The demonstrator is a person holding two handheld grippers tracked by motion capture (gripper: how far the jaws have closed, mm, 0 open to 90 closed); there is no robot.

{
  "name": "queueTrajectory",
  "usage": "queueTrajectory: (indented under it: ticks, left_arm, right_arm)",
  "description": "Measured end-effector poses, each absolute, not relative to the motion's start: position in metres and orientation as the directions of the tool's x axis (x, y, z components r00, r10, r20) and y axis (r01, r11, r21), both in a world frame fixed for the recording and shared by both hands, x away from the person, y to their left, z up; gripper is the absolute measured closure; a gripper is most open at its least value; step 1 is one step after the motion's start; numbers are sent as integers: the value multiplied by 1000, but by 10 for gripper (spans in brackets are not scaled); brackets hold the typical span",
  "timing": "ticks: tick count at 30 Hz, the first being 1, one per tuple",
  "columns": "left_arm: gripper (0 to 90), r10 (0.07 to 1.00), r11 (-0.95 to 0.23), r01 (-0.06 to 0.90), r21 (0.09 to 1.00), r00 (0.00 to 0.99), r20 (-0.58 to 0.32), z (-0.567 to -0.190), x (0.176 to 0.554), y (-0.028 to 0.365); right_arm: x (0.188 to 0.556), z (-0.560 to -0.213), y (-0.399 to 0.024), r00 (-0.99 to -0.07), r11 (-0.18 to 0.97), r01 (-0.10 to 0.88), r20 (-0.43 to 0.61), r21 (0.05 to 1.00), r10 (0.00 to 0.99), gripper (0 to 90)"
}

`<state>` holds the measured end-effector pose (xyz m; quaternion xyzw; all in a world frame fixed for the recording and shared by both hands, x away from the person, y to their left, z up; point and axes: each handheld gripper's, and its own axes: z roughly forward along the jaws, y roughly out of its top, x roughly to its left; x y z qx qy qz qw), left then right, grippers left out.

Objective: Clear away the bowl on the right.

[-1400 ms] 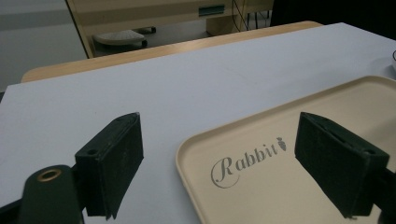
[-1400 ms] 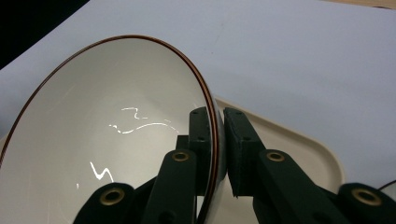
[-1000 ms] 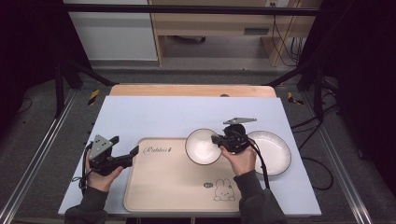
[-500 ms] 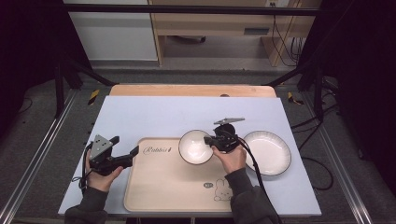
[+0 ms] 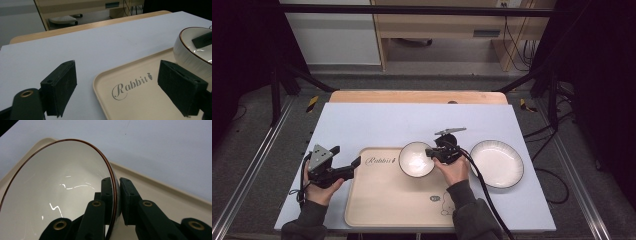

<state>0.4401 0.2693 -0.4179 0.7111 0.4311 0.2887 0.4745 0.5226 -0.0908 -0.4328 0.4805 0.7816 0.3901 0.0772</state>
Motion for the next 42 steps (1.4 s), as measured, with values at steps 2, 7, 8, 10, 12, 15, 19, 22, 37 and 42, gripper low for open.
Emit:
queueTrajectory:
  ticks: [2,7,8,10,12,15,19,22,37,42]
  left_arm:
    - [155,887,-178,339,924,461,1,-418,440,269]
    - [156,887,-177,339,924,461,1,-418,440,269]
    - [156,887,-178,339,924,461,2,-418,440,269]
    - [156,887,-178,339,924,462,2,-418,440,269]
    - [156,887,-180,339,923,462,3,-418,440,269]
    - [156,887,-181,340,923,462,3,-418,440,269]
    - [156,887,-180,340,923,462,3,-418,440,269]
    - [156,886,-182,338,923,463,5,-418,440,268]
    - [159,886,-184,340,922,463,6,-419,440,268]
    - [159,885,-186,340,922,465,7,-419,440,268]
  right_arm:
    - [523,-435,-90,-526,236,694,255,680,811,821]
    - [525,-438,-88,-517,236,702,253,672,818,820]
    - [526,-439,-87,-514,239,704,248,669,821,819]
    - [526,-440,-87,-517,241,703,248,670,819,819]
    - [526,-442,-86,-514,242,705,246,666,822,818]
    - [527,-443,-86,-517,245,708,249,662,819,818]
    - [527,-444,-86,-514,245,711,251,659,820,818]
    - [528,-444,-86,-509,241,719,256,652,822,819]
    - [531,-449,-87,-498,239,726,253,645,829,821]
    - [530,-449,-87,-506,246,716,243,653,828,795]
